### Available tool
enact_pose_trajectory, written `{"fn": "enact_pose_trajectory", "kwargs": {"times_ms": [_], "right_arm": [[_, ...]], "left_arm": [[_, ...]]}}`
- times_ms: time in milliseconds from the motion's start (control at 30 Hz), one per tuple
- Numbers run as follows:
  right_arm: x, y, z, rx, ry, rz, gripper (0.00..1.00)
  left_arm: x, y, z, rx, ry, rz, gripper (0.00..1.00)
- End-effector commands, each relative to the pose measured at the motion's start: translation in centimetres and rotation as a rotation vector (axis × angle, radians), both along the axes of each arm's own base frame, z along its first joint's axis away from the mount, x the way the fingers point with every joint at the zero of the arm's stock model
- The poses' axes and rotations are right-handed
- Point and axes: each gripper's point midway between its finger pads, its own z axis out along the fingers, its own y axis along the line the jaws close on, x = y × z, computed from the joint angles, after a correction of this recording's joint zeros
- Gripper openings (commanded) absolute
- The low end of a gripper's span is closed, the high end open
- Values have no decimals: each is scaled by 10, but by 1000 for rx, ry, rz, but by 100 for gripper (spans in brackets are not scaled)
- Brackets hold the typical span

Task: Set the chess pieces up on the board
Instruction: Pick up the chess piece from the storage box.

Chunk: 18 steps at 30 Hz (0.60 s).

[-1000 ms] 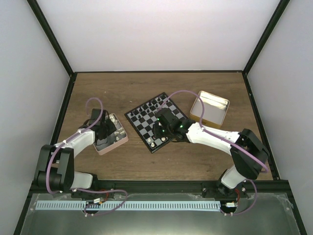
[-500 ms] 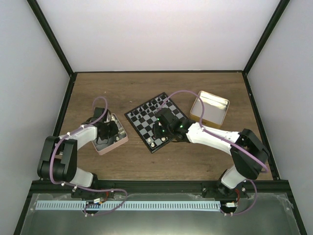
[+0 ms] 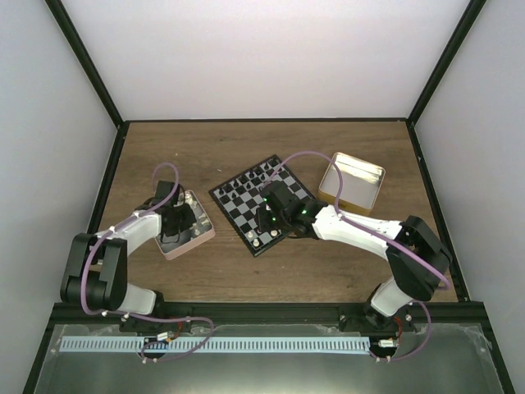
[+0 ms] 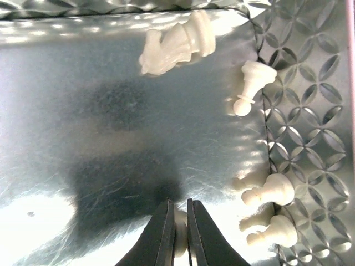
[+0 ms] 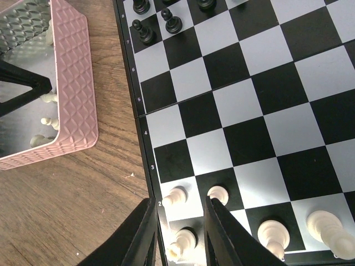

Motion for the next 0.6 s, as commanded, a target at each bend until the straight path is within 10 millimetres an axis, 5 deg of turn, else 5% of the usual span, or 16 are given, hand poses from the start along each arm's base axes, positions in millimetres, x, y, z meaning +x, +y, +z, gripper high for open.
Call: {"fn": "enact_pose_trajectory", "kwargs": {"times_ms": [0,300,567], "right_arm": [[0,9,15,39,-19,9,25],[-6,33,30,170,2,75,27],[-21,70,69,411,25,207,43]], "left_arm": [[-2,8,9,24,-41,41,4],[4,0,40,-57,-171,61,4],[10,-46,112,-327,-350,-77,4]]}}
